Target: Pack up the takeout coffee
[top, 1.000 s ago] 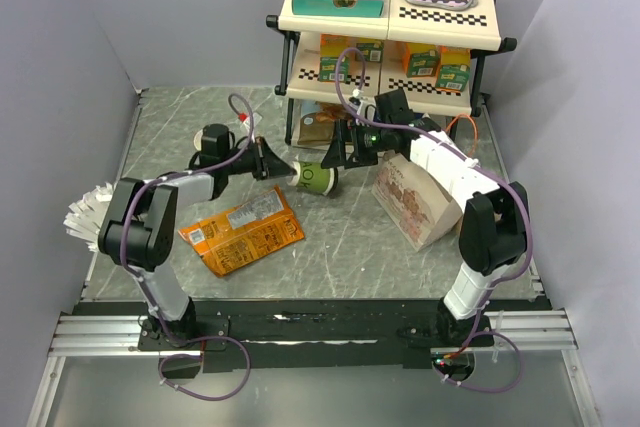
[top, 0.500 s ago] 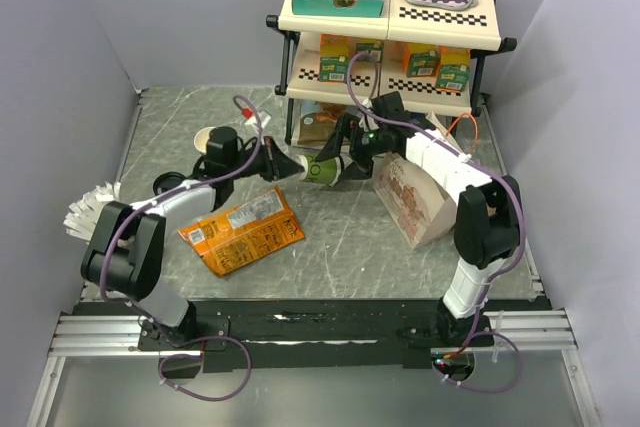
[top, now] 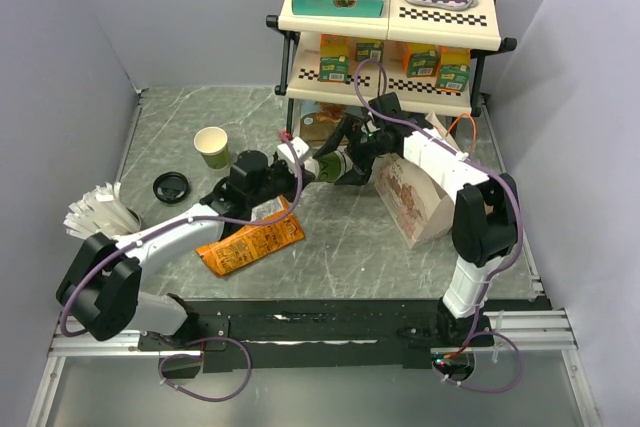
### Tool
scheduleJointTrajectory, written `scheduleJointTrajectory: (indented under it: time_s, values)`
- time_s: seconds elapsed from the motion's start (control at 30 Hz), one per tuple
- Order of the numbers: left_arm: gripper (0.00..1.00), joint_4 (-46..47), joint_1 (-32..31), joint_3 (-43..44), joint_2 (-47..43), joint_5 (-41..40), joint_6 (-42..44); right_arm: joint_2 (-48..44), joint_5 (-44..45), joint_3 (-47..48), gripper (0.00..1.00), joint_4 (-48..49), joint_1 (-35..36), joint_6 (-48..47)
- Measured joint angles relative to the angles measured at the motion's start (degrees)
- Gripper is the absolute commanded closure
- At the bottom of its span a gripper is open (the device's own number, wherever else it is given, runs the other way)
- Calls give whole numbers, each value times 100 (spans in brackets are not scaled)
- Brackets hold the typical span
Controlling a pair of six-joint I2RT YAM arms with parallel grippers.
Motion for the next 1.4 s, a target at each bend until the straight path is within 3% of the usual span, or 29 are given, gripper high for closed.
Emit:
scheduleJointTrajectory:
  time_s: [0.47, 0.77, 0.87, 0.9, 0.97, 1.03, 1.17, 1.4]
  values:
    - [99, 278, -1091, -446, -282, -1187, 1692, 293, -118, 48, 1, 162, 326, 586]
    - [96, 393, -1307, -448, -282, -1394, 2225, 304, -356, 55, 36, 573, 358, 450]
    - [75, 341, -1305, -446, -317, -1408, 2205, 304, -485, 42, 51, 758, 361, 227]
    - [61, 264, -1303, -446, -363, -1392, 2175, 306, -492, 35, 53, 822, 361, 168]
    - [44, 76, -1318, -446, -481, -1307, 2105, 306, -551, 31, 53, 1032, 354, 70]
    - [37, -179, -1342, -446, -621, -1196, 1978, 306, -625, 28, 51, 1305, 352, -31]
    - [14, -975, -1351, -426, -1099, -968, 1659, 306, -739, 28, 51, 1685, 350, -254]
    - [0, -2741, -632, 37, -2310, -684, 623, 275, -730, -162, 51, 2210, 350, -1080]
